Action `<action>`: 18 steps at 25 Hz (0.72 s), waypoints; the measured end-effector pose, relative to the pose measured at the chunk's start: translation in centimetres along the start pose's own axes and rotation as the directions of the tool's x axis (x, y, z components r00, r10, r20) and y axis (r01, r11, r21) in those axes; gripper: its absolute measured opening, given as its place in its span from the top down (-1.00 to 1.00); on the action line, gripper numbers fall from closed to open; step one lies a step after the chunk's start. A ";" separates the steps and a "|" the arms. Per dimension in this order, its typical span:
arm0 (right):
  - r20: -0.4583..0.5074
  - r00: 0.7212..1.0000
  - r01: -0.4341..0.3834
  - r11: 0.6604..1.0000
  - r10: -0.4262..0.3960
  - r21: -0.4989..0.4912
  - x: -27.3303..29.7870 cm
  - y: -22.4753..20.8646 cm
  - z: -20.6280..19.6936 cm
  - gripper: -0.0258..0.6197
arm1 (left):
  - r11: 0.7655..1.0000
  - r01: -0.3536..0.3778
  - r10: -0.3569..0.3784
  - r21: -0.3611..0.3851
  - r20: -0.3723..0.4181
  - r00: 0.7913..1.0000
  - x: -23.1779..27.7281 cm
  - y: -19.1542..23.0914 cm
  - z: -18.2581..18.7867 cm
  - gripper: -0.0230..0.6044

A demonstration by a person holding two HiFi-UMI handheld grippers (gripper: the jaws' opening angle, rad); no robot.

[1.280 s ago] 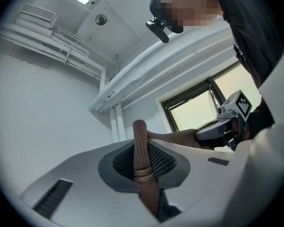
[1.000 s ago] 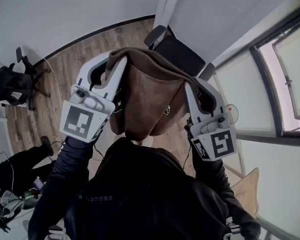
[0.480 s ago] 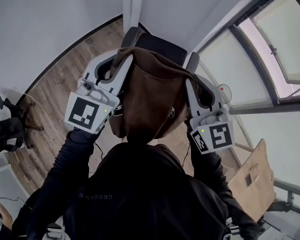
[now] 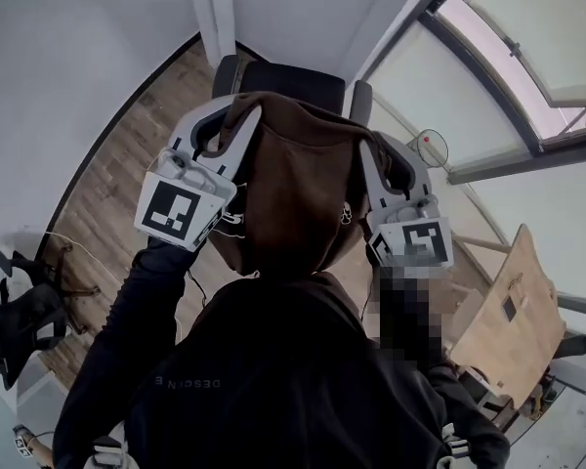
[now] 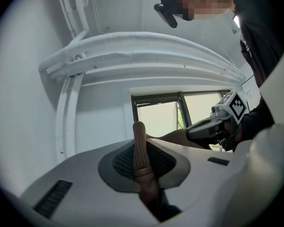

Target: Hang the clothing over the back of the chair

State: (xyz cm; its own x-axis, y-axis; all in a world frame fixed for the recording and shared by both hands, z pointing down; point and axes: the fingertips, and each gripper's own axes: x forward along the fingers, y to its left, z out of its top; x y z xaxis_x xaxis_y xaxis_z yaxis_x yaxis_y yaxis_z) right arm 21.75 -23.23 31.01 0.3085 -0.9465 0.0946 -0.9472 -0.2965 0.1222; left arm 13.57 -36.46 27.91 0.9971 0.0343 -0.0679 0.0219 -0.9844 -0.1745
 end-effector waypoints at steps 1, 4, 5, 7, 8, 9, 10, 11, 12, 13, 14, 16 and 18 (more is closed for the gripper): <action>-0.007 1.000 0.012 1.000 -0.012 0.004 0.2 -0.2 -0.3 0.73 | 1.000 0.012 -0.012 0.001 -0.004 1.000 0.3 0.1 -0.4 0.77; -0.030 0.999 0.044 0.999 -0.043 0.015 0.8 -0.5 -1.2 0.72 | 0.999 0.046 -0.046 0.003 -0.016 0.999 1.0 0.4 -1.6 0.76; -0.036 0.998 0.052 0.999 -0.051 0.017 1.0 -0.6 -1.5 0.72 | 0.999 0.054 -0.054 0.002 -0.024 0.998 1.2 0.6 -2.0 0.76; -0.046 0.997 0.066 0.998 -0.065 0.019 1.4 -0.9 -1.9 0.72 | 0.998 0.068 -0.068 -0.004 -0.041 0.997 1.5 0.8 -2.7 0.75; -0.053 0.996 0.072 0.997 -0.071 0.021 1.6 -1.1 -2.1 0.72 | 0.997 0.076 -0.076 -0.009 -0.047 0.996 1.8 0.9 -3.1 0.75; -0.061 0.995 0.080 0.997 -0.079 0.023 1.7 -1.3 -2.4 0.72 | 0.996 0.083 -0.083 -0.016 -0.050 0.995 2.1 1.0 -3.4 0.75; -0.069 0.994 0.089 0.996 -0.087 0.026 1.9 -1.5 -2.7 0.72 | 0.996 0.089 -0.091 -0.025 -0.050 0.995 2.3 1.0 -3.7 0.75; -0.079 0.992 0.097 0.995 -0.094 0.030 2.1 -1.6 -3.0 0.71 | 0.995 0.096 -0.098 -0.034 -0.049 0.994 2.5 1.2 -4.0 0.75; -0.088 0.991 0.104 0.994 -0.100 0.033 2.3 -1.7 -3.3 0.71 | 0.994 0.102 -0.104 -0.040 -0.051 0.993 2.7 1.3 -4.3 0.75; -0.095 0.990 0.108 0.994 -0.104 0.036 2.6 -1.9 -3.6 0.71 | 0.993 0.107 -0.109 -0.043 -0.058 0.992 2.9 1.4 -4.8 0.75; -0.100 0.989 0.110 0.993 -0.106 0.037 2.9 -2.0 -3.9 0.71 | 0.993 0.110 -0.113 -0.045 -0.067 0.991 3.1 1.6 -5.2 0.75; -0.112 0.987 0.118 0.992 -0.112 0.042 3.2 -2.2 -4.5 0.71 | 0.992 0.120 -0.123 -0.045 -0.076 0.989 3.6 1.7 -5.9 0.75; -0.124 0.985 0.126 0.991 -0.119 0.047 3.5 -2.4 -5.1 0.71 | 0.990 0.132 -0.135 -0.044 -0.082 0.987 4.0 1.7 -6.5 0.75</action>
State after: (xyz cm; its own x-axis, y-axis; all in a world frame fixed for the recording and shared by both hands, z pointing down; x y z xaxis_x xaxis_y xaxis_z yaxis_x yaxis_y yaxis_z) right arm 25.59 -25.20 36.08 0.4278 -0.8811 0.2015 -0.9038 -0.4191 0.0862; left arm 18.09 -39.12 33.68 0.9876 0.1529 0.0367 0.1566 -0.9779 -0.1383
